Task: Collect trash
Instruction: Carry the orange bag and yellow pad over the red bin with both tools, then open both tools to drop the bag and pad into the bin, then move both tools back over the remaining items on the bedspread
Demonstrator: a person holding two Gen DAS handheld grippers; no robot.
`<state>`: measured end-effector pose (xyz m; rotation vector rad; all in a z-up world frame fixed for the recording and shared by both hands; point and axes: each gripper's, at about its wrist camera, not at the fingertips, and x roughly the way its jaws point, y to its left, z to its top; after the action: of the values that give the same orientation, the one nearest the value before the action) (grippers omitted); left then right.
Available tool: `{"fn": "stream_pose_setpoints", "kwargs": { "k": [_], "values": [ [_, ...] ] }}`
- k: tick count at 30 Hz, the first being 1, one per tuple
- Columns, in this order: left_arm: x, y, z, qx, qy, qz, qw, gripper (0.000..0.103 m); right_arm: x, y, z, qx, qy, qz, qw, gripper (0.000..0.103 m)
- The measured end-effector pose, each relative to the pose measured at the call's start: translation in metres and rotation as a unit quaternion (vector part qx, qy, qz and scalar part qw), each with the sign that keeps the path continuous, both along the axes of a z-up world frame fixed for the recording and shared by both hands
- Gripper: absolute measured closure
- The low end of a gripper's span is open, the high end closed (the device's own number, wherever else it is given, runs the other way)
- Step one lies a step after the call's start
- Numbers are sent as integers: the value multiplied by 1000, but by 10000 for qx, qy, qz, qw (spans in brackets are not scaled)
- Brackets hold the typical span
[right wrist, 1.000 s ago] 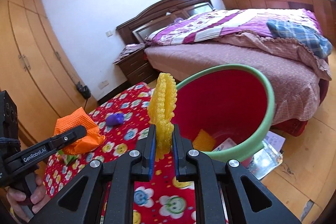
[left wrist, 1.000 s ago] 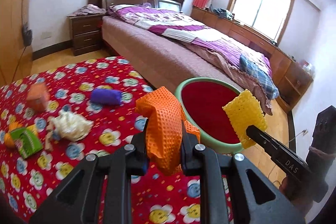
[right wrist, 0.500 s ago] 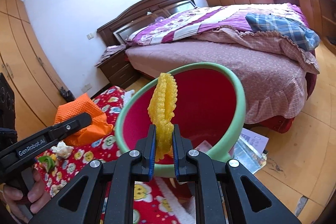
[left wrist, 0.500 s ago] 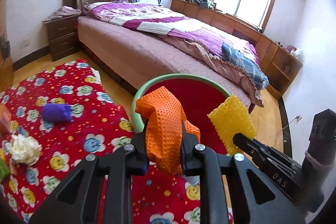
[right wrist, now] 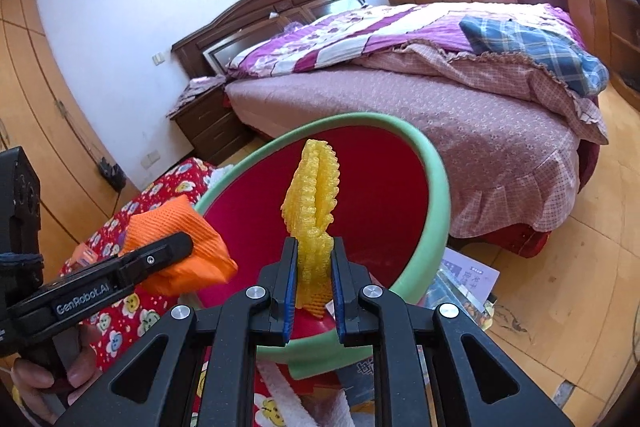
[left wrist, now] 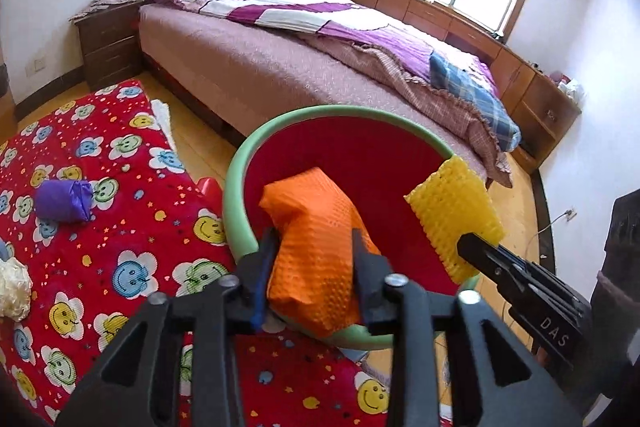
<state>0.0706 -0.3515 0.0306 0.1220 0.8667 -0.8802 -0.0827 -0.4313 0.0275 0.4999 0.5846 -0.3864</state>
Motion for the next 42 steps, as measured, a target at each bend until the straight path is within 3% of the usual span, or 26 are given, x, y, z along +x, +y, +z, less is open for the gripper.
{"fn": "stream_pose_setpoints", "kwargs": {
  "k": [4, 6, 12, 28, 42],
  "values": [
    [2, 0, -2, 16, 20, 68, 10000, 57, 9, -4, -5, 38, 88, 111, 9999, 81],
    [3, 0, -1, 4, 27, 113, 9999, 51, 11, -5, -5, 32, 93, 151, 9998, 71],
    [3, 3, 3, -80, 71, 135, 9999, 51, 14, -7, -1, -14, 41, 241, 9997, 61],
    [-17, 50, 36, -438, -9, 198, 9988, 50, -15, 23, 24, -192, -196, -68, 9996, 59],
    [-13, 132, 56, -454, -238, 1033, 9933, 50, -6, 81, 48, -398, -330, 437, 9977, 54]
  ]
}}
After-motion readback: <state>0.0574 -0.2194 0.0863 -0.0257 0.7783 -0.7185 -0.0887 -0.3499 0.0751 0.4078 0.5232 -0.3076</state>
